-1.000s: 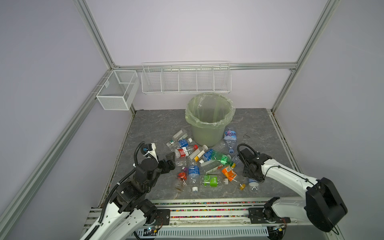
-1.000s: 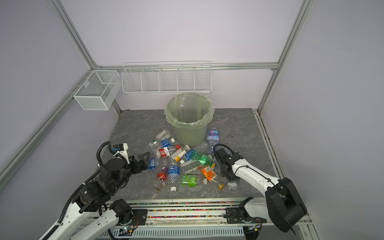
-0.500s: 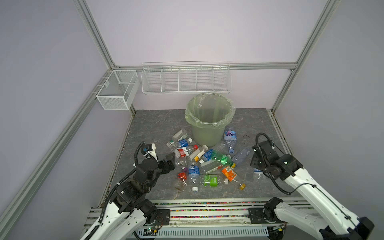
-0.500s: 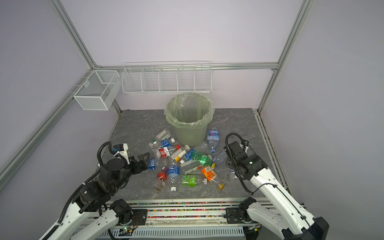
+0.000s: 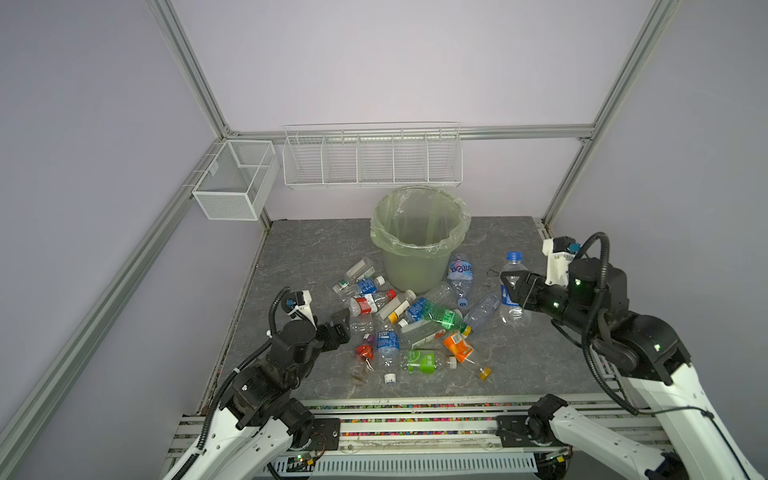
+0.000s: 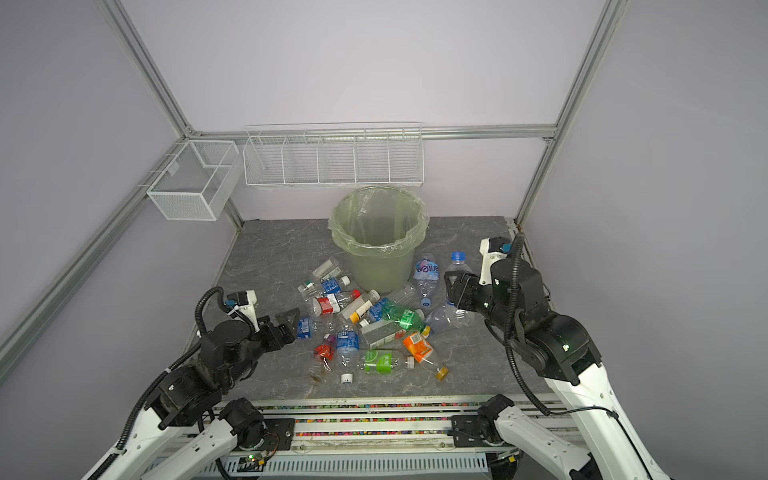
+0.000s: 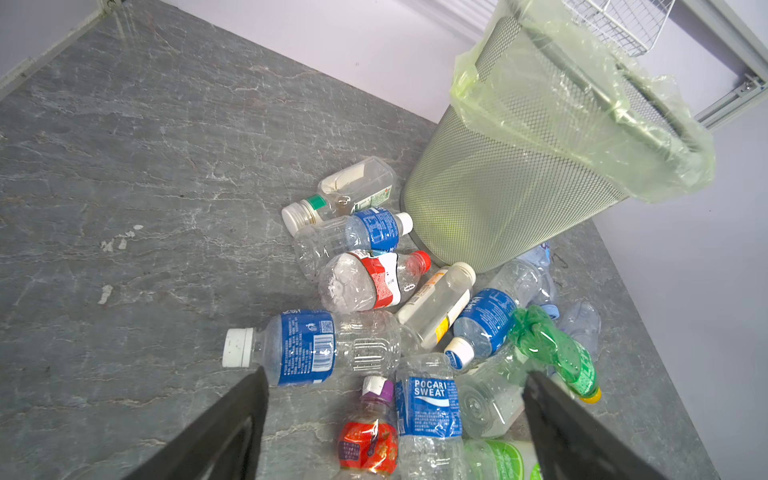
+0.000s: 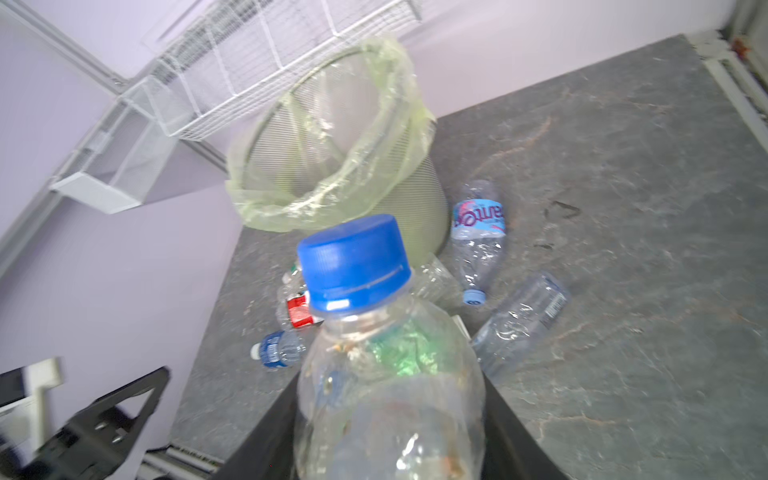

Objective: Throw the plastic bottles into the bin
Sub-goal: 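Lift the blue-capped bottle with the right gripper over the bin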

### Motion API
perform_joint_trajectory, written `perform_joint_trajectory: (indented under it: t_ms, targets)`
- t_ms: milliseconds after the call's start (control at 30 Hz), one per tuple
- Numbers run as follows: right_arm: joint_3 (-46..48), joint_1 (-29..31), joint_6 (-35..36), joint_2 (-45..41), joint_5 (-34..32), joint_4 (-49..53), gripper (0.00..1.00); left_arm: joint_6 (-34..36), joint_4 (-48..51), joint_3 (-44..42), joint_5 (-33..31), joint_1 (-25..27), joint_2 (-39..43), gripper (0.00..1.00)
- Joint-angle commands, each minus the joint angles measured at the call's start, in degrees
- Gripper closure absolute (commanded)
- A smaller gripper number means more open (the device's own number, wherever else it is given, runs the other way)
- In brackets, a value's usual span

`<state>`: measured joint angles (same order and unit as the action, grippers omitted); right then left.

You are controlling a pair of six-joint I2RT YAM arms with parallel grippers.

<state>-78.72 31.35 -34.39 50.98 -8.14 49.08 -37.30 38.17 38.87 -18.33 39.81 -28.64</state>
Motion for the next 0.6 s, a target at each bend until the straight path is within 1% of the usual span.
perform_joint_trajectory:
  t_ms: [0,167,400,567]
  targets:
    - [-3.71,0.54,2.54,3.0,6.87,-6.51,0.53,-1.64,1.56,-1.39,1.03,0.27,0.51,0.05]
    - [-9.83,1.06,3.08,9.29,10.12,-10.01,0.55,-2.08,1.04,-2.72,1.85,0.27,0.69,0.05]
    - [-20.89,1.21,4.53,20.08,10.86,-10.63,0.55,-2.52,0.52,-4.08,2.67,0.27,1.58,0.05]
    - [-32.56,1.24,6.03,30.07,11.21,-8.47,0.55,-2.47,0.32,-4.81,2.86,0.27,1.72,0.05]
